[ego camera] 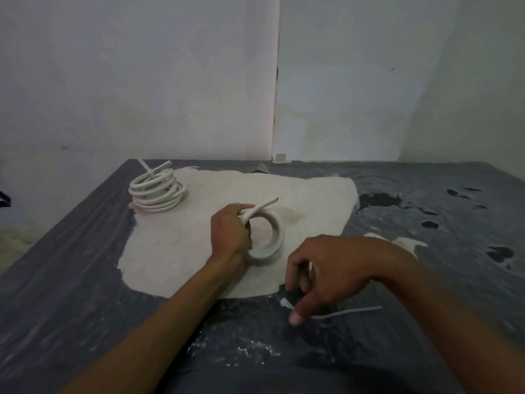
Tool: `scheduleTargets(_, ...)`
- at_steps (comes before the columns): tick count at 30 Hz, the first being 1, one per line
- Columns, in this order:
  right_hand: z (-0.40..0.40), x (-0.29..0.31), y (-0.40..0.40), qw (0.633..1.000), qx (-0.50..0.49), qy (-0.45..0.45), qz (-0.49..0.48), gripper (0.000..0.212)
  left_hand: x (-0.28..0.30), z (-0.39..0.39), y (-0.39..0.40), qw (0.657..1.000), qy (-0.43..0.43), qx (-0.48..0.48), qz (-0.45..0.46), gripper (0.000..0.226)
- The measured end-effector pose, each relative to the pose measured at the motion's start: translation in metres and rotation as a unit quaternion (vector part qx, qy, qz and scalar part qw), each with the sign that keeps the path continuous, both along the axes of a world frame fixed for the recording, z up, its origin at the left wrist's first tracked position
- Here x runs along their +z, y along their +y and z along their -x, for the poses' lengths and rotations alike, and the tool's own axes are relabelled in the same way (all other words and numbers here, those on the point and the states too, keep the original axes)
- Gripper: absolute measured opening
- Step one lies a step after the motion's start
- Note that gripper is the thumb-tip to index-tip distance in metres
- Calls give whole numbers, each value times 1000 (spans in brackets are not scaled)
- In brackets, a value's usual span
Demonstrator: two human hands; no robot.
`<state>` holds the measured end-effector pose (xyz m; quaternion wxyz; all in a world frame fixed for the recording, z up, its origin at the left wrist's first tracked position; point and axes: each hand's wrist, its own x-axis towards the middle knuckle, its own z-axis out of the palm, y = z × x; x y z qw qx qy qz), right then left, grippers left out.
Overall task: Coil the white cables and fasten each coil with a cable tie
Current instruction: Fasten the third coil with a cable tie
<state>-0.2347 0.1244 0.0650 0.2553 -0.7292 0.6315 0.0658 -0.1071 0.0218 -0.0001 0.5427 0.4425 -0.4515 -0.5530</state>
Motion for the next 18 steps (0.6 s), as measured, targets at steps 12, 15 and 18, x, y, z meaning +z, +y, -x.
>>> scheduleTargets(12, 11, -4, -27, 979, 5, -166, 120, 12, -9, -2, -1, 1000, 5, 3, -13, 39)
scheduleTargets(15, 22, -1, -35, 913, -56, -346, 210, 9, -7, -6, -7, 999, 23, 15, -34, 40)
scheduleTargets(18, 28, -20, -47, 811, -145, -394, 408, 18, -5, -9, -14, 997, 56, 17, -58, 39)
